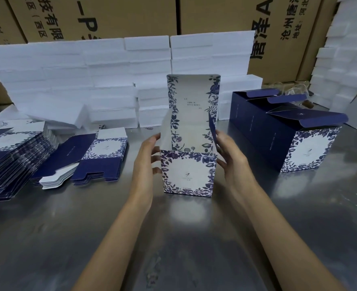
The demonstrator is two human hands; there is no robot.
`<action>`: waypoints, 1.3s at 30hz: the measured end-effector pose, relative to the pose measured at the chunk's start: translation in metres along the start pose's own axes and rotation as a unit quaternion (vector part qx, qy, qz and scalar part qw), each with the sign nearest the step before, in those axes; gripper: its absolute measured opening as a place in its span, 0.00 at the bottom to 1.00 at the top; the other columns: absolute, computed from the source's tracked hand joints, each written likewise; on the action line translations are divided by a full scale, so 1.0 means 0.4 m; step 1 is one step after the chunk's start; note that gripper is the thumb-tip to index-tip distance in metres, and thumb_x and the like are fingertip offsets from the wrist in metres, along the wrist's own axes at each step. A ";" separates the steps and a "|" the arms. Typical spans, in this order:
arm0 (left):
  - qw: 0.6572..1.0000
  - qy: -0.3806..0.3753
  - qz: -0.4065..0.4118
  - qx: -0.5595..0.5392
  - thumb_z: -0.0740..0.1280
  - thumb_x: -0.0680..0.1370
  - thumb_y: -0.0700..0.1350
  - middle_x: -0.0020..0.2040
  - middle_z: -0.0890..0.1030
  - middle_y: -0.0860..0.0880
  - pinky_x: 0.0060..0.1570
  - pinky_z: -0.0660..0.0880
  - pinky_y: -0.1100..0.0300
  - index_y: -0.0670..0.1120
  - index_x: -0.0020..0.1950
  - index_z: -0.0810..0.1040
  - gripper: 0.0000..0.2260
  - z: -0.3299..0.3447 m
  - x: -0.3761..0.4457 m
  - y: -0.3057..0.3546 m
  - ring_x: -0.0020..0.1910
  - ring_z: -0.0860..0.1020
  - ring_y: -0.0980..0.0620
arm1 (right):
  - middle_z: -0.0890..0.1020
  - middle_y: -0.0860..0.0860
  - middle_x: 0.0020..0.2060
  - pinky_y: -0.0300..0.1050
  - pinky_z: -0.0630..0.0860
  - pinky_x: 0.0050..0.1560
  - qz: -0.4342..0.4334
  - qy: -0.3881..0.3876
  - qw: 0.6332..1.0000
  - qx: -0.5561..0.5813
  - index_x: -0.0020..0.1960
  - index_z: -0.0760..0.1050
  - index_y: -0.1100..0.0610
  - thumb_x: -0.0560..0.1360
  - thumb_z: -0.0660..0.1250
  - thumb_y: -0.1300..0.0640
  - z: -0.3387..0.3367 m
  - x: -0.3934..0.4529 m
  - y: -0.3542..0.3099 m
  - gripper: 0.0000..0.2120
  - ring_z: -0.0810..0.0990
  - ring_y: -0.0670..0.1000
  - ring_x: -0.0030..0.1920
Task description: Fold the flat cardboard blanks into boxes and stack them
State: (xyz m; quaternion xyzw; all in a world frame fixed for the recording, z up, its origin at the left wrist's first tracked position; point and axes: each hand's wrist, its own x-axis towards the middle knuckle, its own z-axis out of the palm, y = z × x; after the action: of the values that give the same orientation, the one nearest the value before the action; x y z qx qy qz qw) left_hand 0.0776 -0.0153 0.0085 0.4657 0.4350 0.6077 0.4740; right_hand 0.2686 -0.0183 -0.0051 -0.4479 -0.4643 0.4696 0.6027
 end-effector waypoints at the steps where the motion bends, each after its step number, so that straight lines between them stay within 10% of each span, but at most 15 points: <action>1: 1.000 -0.006 -0.001 0.004 0.60 0.75 0.61 0.51 0.79 0.47 0.45 0.72 0.53 0.62 0.54 0.82 0.14 0.002 -0.003 0.003 0.45 0.77 0.54 | 0.76 0.43 0.70 0.57 0.63 0.76 0.001 -0.014 1.000 0.005 0.73 0.71 0.42 0.66 0.69 0.28 0.004 -0.003 -0.002 0.39 0.72 0.47 0.72; 10: 0.990 -0.009 0.041 0.134 0.69 0.78 0.50 0.45 0.78 0.55 0.36 0.71 0.74 0.48 0.55 0.75 0.09 0.014 -0.033 0.010 0.37 0.76 0.66 | 0.83 0.46 0.63 0.59 0.75 0.68 -0.011 -0.022 0.999 0.023 0.73 0.68 0.39 0.69 0.76 0.48 0.040 -0.025 0.006 0.35 0.83 0.52 0.62; 16: 0.969 -0.050 -0.010 0.241 0.66 0.79 0.49 0.42 0.77 0.45 0.48 0.75 0.53 0.39 0.44 0.71 0.14 0.022 -0.006 0.066 0.41 0.75 0.53 | 0.85 0.46 0.60 0.59 0.76 0.68 -0.013 -0.028 0.999 0.010 0.73 0.69 0.40 0.71 0.75 0.50 0.038 -0.033 0.003 0.32 0.84 0.51 0.60; 22: 0.907 -0.100 0.002 0.410 0.67 0.79 0.47 0.27 0.74 0.53 0.34 0.70 0.60 0.45 0.34 0.69 0.16 0.011 0.053 0.118 0.27 0.74 0.55 | 0.84 0.42 0.60 0.54 0.76 0.68 -0.005 -0.025 1.000 -0.002 0.76 0.66 0.40 0.69 0.76 0.48 0.036 -0.034 -0.002 0.38 0.83 0.45 0.60; 26: 0.885 -0.139 -0.033 0.443 0.63 0.82 0.51 0.32 0.79 0.46 0.32 0.75 0.64 0.38 0.42 0.80 0.18 0.018 0.081 0.147 0.29 0.77 0.52 | 0.85 0.42 0.57 0.50 0.79 0.61 -0.003 -0.029 1.000 0.004 0.74 0.68 0.40 0.73 0.74 0.51 0.034 -0.029 0.003 0.32 0.85 0.45 0.56; 39: 0.860 -0.168 -0.017 0.481 0.59 0.84 0.47 0.34 0.63 0.45 0.24 0.71 0.69 0.43 0.42 0.68 0.13 0.026 0.116 0.133 0.30 0.65 0.49 | 0.86 0.44 0.56 0.51 0.81 0.58 0.003 -0.039 0.999 0.021 0.72 0.71 0.39 0.66 0.75 0.46 0.025 -0.019 0.012 0.35 0.86 0.48 0.55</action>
State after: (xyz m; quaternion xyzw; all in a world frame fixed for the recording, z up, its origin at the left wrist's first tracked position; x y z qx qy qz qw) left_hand 0.0732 0.0219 0.0691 0.7232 0.5952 0.2272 0.2667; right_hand 0.2570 -0.0239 -0.0093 -0.4179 -0.4757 0.4982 0.5923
